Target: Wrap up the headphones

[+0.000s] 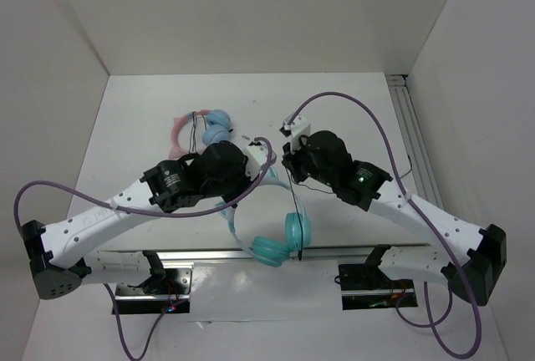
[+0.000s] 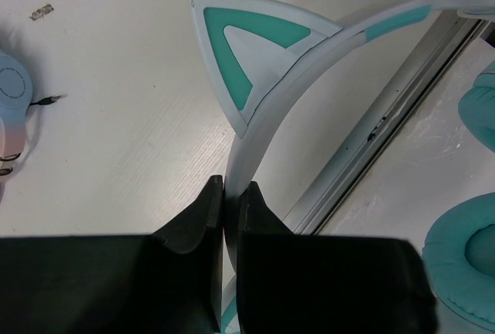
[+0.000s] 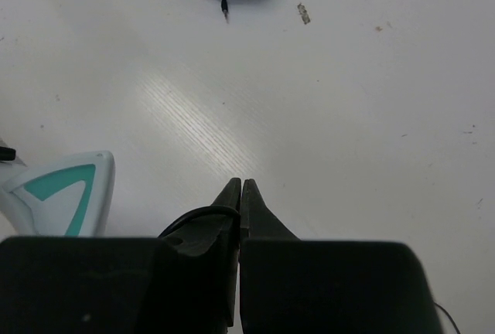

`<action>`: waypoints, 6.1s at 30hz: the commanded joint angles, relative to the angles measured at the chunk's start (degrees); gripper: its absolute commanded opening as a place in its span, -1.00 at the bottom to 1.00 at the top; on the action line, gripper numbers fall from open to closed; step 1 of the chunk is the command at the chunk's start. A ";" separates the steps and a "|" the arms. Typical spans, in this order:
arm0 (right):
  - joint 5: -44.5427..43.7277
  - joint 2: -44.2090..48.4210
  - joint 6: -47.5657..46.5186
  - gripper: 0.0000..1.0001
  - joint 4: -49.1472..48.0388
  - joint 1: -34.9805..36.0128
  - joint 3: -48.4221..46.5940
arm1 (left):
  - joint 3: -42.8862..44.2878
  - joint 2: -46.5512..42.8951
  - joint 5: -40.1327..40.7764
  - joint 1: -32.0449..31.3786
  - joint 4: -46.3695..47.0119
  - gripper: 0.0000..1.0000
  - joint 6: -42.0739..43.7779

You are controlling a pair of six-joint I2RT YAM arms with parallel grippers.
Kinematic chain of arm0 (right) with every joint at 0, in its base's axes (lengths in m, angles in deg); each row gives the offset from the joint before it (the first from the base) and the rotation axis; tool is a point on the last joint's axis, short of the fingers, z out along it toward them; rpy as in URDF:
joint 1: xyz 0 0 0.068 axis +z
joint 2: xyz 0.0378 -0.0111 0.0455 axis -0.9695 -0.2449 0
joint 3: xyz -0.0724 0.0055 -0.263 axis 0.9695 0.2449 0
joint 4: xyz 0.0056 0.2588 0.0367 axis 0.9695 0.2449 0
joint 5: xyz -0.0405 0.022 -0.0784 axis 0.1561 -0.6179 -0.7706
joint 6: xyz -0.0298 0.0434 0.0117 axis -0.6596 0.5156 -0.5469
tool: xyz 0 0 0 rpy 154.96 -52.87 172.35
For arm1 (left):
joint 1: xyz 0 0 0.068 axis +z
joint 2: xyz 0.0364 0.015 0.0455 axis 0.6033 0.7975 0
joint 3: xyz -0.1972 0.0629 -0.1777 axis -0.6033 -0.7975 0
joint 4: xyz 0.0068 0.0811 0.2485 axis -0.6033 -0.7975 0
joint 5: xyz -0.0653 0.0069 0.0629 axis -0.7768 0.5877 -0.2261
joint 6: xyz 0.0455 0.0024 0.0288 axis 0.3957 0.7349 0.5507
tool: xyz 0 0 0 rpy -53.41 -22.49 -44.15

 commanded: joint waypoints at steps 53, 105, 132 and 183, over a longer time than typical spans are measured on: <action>28.17 -31.29 21.02 -1.00 -66.90 0.50 25.17 | 12.84 -4.36 42.77 13.58 13.06 -1.00 -29.88; -2.99 -5.77 -8.16 -1.00 -7.46 -12.83 -12.09 | -2.97 5.96 17.46 12.02 -6.18 -1.00 -14.94; 35.76 -19.56 3.51 -0.55 -40.55 -18.73 7.31 | 16.10 -6.88 8.06 3.23 -3.57 -1.00 -17.66; 36.04 -51.39 16.62 -0.30 -65.21 -9.23 12.87 | 16.36 -10.31 30.29 5.95 -4.70 -1.00 -27.95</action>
